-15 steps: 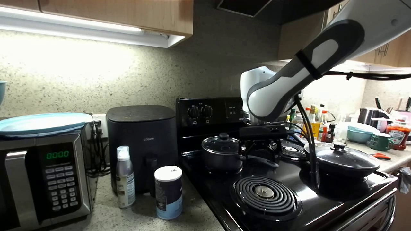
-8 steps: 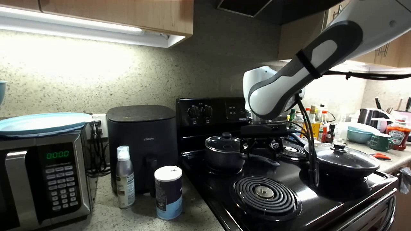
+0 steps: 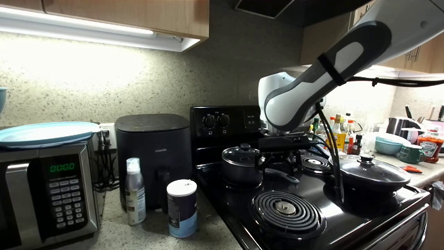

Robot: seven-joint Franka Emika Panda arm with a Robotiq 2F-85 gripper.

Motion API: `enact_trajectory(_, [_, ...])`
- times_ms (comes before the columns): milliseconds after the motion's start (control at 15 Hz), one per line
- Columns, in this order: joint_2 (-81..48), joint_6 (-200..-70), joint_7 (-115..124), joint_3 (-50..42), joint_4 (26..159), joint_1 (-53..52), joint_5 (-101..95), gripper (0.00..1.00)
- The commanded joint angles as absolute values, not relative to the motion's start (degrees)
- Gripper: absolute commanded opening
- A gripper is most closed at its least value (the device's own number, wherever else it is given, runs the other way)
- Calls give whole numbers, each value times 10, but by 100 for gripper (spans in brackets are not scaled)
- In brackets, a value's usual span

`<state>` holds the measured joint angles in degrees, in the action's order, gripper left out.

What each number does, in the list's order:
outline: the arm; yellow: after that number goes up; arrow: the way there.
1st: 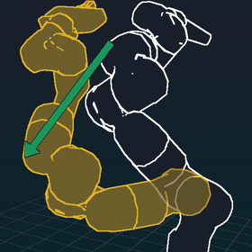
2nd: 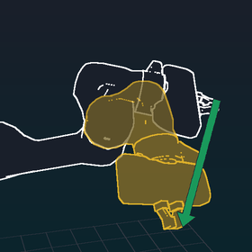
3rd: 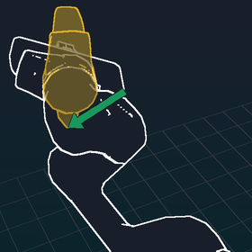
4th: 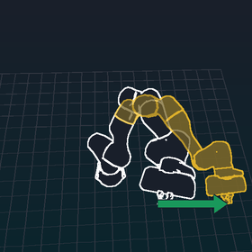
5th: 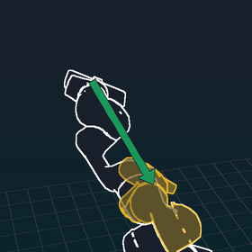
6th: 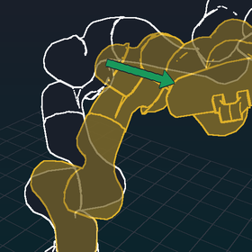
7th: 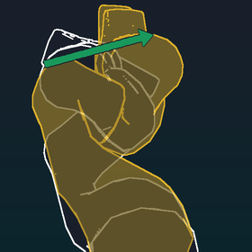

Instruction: Move the pot on the front left plate to the back left plate

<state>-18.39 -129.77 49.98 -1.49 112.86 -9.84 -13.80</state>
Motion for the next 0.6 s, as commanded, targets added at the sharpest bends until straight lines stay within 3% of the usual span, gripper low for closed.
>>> enact_trajectory(0, [-184, -1293, 427, 5, 1136, -93, -115, 100])
enact_trajectory(533, [-193, -1297, 417, 1, 1130, -104, -129, 100])
